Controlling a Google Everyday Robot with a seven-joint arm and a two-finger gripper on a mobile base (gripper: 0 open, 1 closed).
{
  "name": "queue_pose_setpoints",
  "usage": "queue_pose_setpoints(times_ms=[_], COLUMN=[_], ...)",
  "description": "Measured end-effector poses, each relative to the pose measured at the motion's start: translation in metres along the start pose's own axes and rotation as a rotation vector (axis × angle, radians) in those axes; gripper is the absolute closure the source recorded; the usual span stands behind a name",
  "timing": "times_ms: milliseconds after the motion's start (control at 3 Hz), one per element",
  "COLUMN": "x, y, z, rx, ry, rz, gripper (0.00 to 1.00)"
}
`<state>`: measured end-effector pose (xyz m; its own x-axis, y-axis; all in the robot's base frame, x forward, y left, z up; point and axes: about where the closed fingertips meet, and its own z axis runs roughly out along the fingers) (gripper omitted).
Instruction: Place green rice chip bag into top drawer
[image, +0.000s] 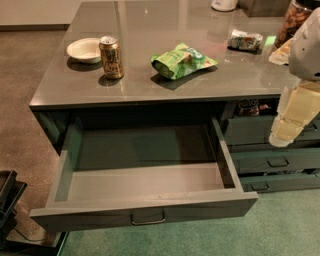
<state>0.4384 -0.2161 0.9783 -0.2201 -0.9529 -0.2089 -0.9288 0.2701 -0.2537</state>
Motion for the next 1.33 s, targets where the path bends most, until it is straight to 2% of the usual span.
queue_pose_setpoints(times_ms=[333, 667, 1333], x=[0.000, -0.011, -0.064], y=[-0.001, -0.027, -0.123], z=[0.000, 0.010, 0.054], rx=[0.002, 0.032, 0.154], ry=[-0.001, -0.053, -0.181], rz=[0.000, -0.025, -0.155], gripper=[0.00, 0.00, 0.00])
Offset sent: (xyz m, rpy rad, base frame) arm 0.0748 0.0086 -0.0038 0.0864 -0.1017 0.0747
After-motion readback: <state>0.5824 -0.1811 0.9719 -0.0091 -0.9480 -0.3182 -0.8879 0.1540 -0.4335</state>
